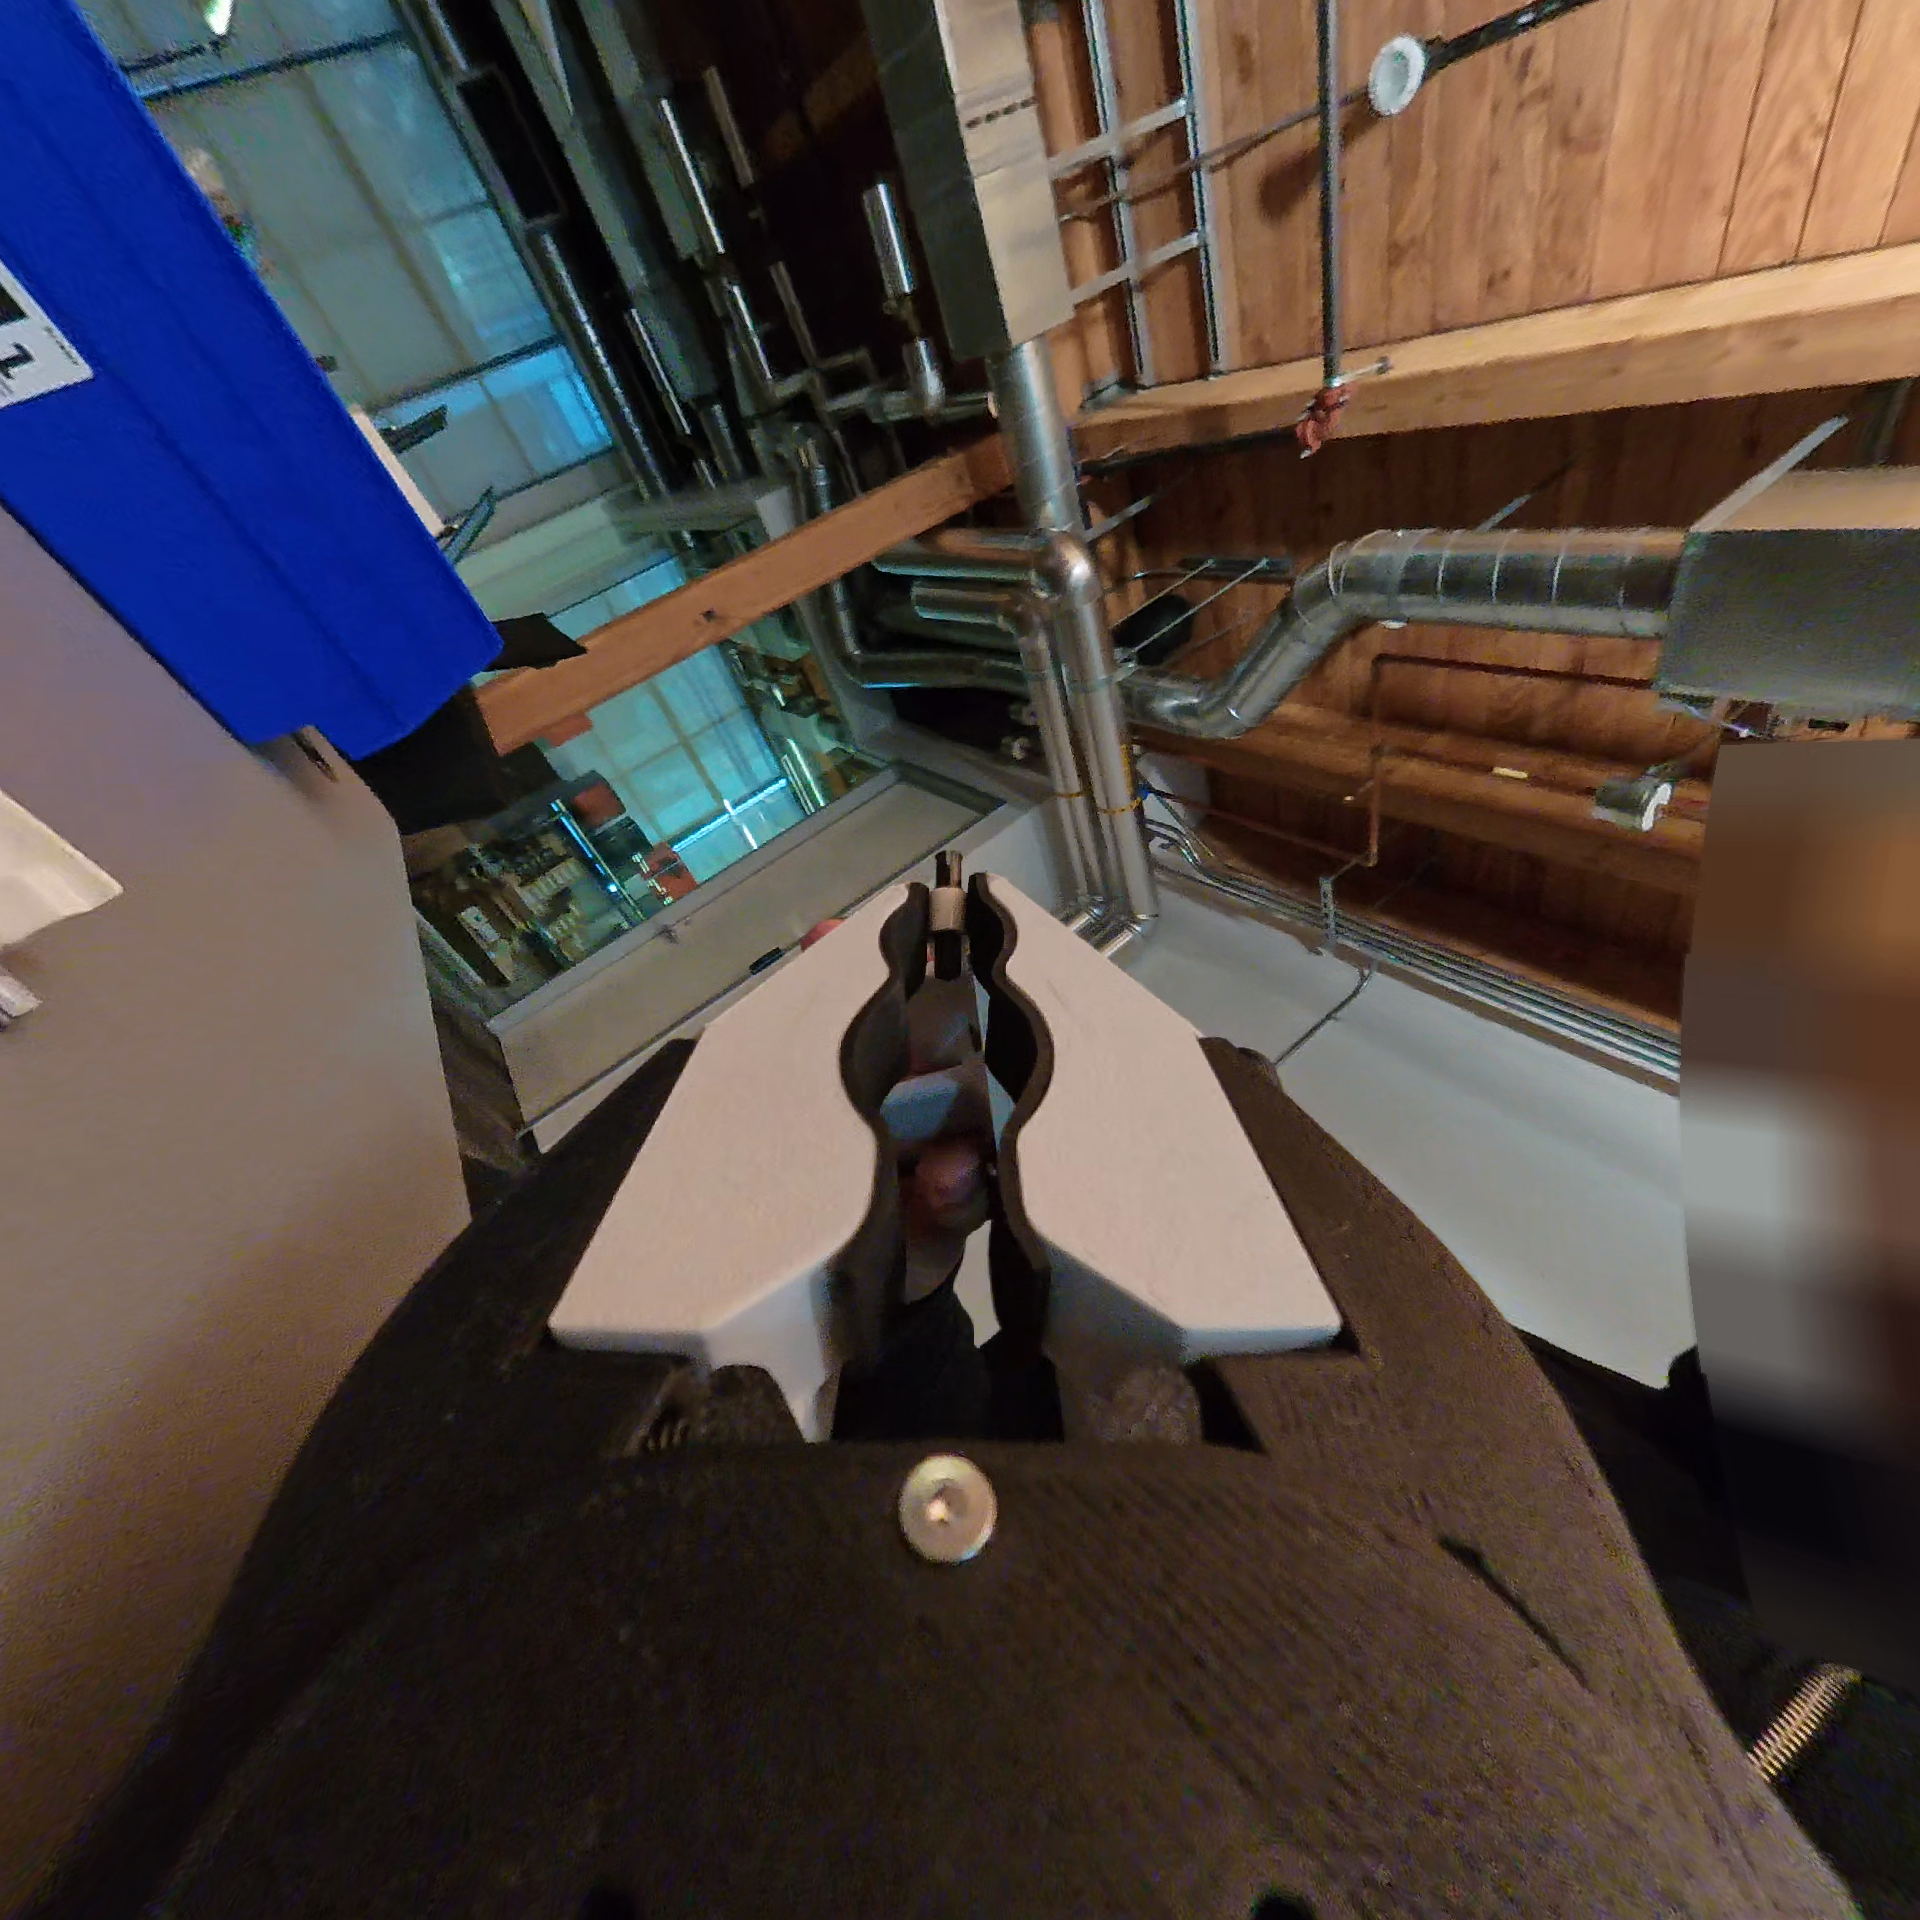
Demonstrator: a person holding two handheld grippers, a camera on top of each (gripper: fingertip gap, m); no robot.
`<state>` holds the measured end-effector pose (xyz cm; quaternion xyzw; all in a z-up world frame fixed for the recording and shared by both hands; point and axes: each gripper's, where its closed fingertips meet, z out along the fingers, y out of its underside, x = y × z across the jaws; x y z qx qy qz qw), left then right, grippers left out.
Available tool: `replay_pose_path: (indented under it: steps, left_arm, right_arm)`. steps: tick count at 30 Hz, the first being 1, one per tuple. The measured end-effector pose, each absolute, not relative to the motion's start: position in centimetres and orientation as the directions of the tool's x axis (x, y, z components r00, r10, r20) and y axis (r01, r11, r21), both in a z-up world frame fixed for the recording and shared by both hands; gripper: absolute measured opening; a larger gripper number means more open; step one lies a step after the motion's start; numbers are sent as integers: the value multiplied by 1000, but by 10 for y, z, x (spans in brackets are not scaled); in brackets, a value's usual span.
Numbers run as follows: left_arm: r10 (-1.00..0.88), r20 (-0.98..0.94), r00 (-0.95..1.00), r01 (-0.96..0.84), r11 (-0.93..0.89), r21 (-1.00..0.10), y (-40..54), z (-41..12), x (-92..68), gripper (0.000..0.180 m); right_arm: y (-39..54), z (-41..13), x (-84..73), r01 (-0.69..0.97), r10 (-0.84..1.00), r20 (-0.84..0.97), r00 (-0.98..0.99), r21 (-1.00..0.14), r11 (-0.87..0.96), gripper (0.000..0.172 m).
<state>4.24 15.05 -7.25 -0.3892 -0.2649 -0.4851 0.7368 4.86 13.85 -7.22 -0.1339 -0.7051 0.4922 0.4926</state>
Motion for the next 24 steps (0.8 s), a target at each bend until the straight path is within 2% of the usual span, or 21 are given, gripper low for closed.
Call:
replay_pose_path:
  steps: [6,16,19,21,24]
  left_arm:
    - [-532,761,371,927,260,-270,141,-71,37,3]
    - [-487,791,372,927,246,-284,148,-76,38,3]
    - [-428,813,396,911,297,-287,149,-79,31,13]
    - [-354,831,429,883,359,-303,147,-83,23,22]
    - [-222,864,452,860,366,-356,148,-94,19,24]
  right_arm:
    - [136,-73,44,-269,680,509,-529,-860,434,18]
    - [139,-83,41,-263,673,522,-524,-851,455,6]
    - [154,-86,31,-248,664,585,-466,-806,537,6]
    - [174,-98,18,-179,655,623,-428,-768,615,5]
    - [215,-134,-5,58,696,570,-437,-754,654,5]
